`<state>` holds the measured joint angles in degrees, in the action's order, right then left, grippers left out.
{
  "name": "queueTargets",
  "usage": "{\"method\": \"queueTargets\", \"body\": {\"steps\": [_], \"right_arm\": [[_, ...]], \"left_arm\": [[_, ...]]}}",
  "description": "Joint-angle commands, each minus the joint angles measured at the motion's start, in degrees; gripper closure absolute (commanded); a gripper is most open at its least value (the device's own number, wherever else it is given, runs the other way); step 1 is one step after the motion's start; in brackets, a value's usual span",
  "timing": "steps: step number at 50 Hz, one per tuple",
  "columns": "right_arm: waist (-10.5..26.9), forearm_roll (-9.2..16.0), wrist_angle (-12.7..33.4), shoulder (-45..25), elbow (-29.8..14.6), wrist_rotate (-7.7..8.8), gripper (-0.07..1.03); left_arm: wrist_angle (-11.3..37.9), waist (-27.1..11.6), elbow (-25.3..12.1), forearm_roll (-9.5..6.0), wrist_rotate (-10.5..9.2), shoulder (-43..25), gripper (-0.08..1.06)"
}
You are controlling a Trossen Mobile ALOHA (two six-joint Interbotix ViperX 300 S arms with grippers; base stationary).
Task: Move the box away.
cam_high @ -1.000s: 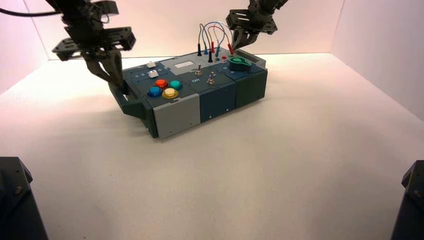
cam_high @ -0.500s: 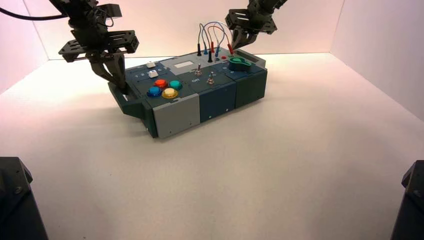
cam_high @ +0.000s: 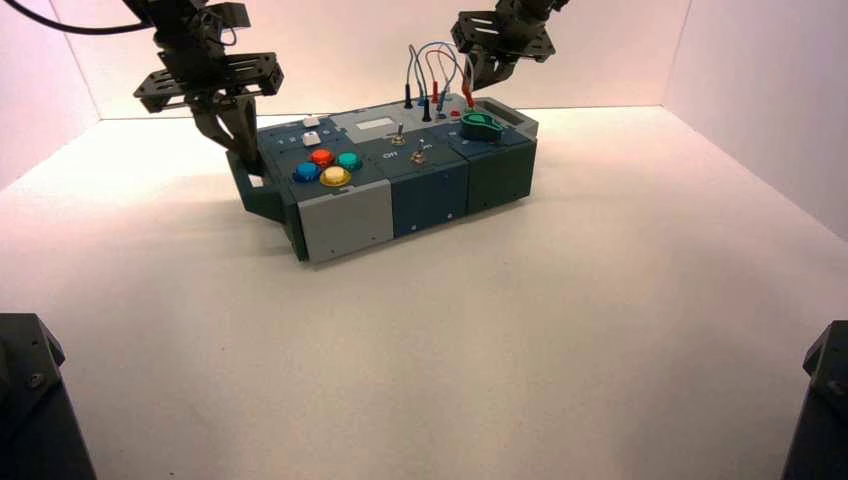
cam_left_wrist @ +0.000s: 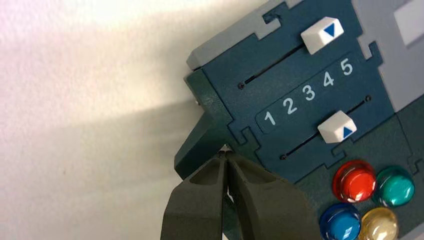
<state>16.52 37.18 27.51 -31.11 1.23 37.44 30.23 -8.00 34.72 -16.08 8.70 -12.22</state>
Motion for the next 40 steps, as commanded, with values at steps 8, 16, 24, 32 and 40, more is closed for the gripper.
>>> {"method": "queueTargets", "body": {"steps": [8, 16, 24, 32, 40], "right_arm": [[-0.1, 0.1, -0.2, 3.3, -1.1, 0.35, 0.99], [-0.3, -0.1, -0.2, 3.7, -0.6, 0.44, 0.99], [-0.3, -0.4, -0.2, 3.8, -0.5, 0.44, 0.99], [-0.3, -0.4, -0.2, 3.8, -0.5, 0.44, 0.99], [-0.4, -0.4, 0.1, 4.0, -0.2, 0.44, 0.99]], "left_arm": [[0.8, 0.4, -6.2, -0.18, 0.79, -1.8, 1.01], [1.3, 1.3, -9.3, -0.18, 1.67, -3.2, 1.01], [1.0, 2.0, -12.0, -0.18, 3.52, -4.9, 1.01], [0.3, 2.4, -14.9, -0.18, 4.75, -6.9, 1.01], [0.1, 2.5, -17.1, -0.18, 5.27, -8.1, 1.01]]}}
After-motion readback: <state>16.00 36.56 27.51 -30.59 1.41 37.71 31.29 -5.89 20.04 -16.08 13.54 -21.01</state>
